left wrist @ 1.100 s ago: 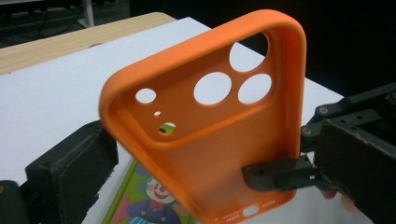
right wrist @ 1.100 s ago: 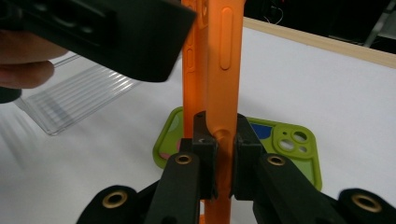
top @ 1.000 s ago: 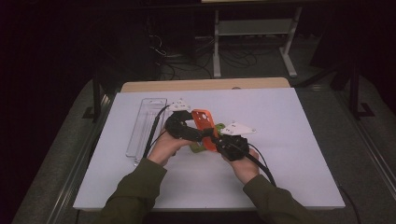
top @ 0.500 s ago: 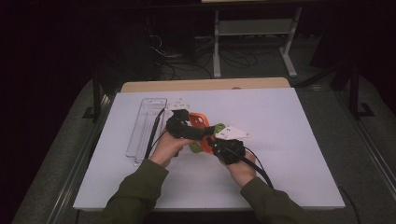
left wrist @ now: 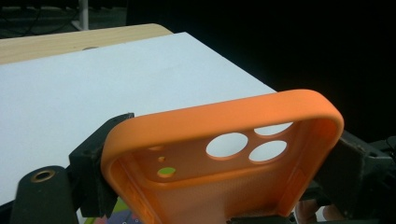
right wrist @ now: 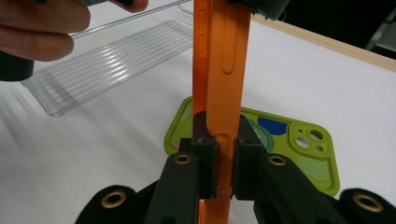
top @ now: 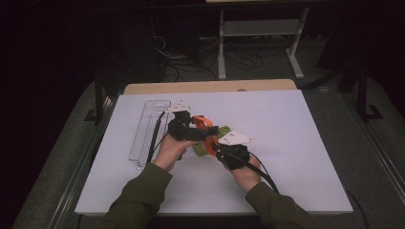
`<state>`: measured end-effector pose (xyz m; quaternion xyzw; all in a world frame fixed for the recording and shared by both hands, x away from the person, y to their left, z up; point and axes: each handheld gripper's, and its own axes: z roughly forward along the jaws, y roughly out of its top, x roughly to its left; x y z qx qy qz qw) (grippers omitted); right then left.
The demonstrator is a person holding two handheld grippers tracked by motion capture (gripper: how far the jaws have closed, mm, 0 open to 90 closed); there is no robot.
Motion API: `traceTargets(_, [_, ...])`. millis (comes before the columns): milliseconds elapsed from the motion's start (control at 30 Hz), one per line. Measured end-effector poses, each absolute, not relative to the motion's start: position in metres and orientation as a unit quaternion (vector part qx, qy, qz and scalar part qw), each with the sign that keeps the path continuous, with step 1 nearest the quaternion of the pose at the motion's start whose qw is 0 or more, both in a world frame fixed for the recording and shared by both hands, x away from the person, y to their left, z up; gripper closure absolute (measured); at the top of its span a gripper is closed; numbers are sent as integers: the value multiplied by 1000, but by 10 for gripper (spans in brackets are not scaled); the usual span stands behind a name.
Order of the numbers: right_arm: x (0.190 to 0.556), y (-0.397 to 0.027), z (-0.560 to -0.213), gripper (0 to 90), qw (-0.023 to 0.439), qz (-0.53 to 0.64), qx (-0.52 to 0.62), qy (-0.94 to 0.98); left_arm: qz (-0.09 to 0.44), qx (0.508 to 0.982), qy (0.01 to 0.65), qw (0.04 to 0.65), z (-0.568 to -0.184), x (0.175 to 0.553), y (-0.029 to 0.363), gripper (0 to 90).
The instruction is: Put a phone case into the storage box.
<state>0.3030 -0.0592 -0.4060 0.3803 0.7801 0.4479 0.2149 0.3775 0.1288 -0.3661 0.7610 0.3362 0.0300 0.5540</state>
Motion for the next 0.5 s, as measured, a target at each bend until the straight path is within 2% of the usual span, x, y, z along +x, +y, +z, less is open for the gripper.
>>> traceTargets(200, [304, -59, -407, 794, 213, 446, 380, 781, 30, 765, 331, 552, -366, 378, 129, 153])
traceTargets(300, [304, -60, -407, 757, 212, 443, 380, 784, 38, 764, 333, 551, -366, 376, 128, 159])
traceTargets(500, [306, -67, -407, 529, 193, 448, 375, 789, 44, 762, 337, 551, -364, 377, 132, 162])
